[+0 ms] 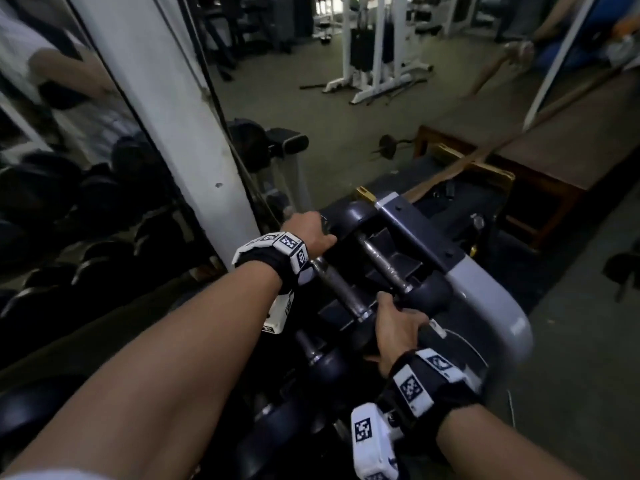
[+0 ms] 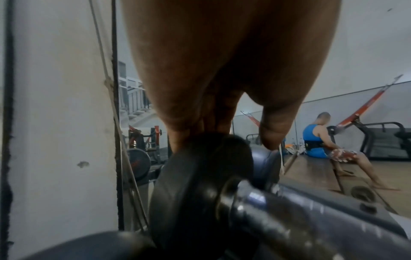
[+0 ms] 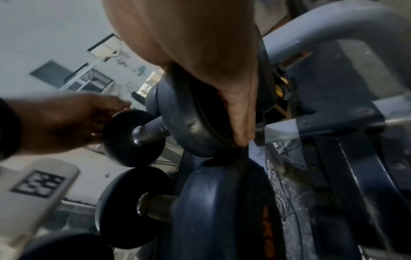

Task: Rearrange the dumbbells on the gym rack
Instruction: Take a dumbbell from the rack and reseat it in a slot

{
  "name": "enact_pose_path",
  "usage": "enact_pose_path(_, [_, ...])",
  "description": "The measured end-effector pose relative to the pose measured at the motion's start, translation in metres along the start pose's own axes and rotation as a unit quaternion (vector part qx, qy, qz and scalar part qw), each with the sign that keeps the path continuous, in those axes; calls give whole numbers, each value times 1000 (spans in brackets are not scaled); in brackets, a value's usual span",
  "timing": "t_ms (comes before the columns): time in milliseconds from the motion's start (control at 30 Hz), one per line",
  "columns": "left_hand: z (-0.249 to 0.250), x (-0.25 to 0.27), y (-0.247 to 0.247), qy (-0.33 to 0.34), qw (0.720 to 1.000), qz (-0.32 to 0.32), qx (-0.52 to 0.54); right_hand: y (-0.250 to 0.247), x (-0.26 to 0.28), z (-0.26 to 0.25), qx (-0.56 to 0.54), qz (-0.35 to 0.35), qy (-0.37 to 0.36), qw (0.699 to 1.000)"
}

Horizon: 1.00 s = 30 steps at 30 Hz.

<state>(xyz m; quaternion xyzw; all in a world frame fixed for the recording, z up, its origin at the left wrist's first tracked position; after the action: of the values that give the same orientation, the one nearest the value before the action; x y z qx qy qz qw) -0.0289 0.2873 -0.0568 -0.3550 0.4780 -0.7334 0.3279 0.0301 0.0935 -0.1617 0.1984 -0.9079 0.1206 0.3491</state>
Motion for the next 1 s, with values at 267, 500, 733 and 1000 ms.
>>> enact_pose_path(267, [-19,-41,11,35,997,-64,21,8,9,5,-91,78,8,993])
enact_pose_path(500, [-33,-49,16,10,981,-141,134,16,12,14,-128,82,-9,988])
enact_pose_path(733, [-36,-48,19,36,948,-222,223,16,14,14,-135,62,-26,988])
enact_pose_path(1000, [-36,-21,-3,27,959,-142,244,8,27,-3,-144,57,-52,987])
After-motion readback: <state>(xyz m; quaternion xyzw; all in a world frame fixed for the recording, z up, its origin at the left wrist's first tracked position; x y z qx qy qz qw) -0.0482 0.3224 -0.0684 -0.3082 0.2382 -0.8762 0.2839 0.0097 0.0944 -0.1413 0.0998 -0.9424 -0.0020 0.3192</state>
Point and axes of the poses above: each hand's wrist, its own x-axis away from the middle knuckle, its own y-axis out of the palm, z = x × y, the point moved 4 cm from there along -x, towards the middle knuckle, and after that the axes turned 1 degree about -z, right-handed, at the moved point
